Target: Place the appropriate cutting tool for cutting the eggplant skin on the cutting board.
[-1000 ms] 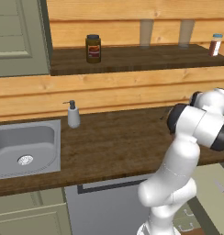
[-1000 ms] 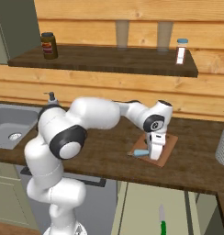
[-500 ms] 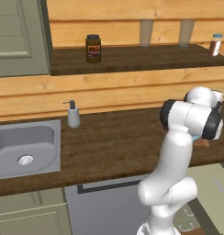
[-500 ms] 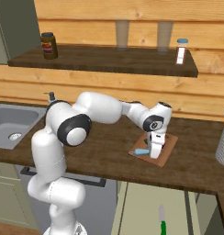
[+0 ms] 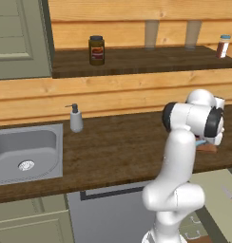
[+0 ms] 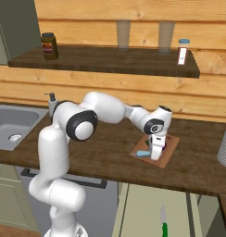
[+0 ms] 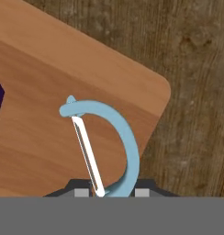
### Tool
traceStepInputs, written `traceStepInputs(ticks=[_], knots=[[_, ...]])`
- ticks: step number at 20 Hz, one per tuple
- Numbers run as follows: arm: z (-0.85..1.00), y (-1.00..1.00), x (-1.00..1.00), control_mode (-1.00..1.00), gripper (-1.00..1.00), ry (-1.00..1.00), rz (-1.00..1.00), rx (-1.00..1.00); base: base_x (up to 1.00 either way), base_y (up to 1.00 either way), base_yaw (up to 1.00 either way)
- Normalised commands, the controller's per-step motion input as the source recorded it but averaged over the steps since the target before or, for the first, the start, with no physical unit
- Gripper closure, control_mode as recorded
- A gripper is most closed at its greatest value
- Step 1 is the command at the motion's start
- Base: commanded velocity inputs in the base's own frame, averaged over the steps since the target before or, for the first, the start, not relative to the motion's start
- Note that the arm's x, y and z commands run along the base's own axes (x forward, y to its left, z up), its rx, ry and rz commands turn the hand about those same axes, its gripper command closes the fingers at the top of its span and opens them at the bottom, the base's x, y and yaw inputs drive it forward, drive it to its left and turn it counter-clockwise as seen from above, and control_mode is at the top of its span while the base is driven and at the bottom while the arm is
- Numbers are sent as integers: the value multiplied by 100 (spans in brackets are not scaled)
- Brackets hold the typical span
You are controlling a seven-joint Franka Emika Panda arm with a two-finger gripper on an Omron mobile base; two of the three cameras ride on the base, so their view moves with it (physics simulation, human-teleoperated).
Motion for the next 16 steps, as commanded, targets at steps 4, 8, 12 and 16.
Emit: traceStepInputs(ticks=[4, 8, 12, 16], knots=[[-22, 0, 34, -100, 100, 0, -2, 0, 0, 0, 0], [-20, 0, 21, -100, 100, 0, -2, 0, 0, 0, 0], [-15, 0, 0, -100, -100, 0, -1, 0, 0, 0, 0], [-3, 0, 0, -100, -100, 0, -1, -1, 0, 0, 0]])
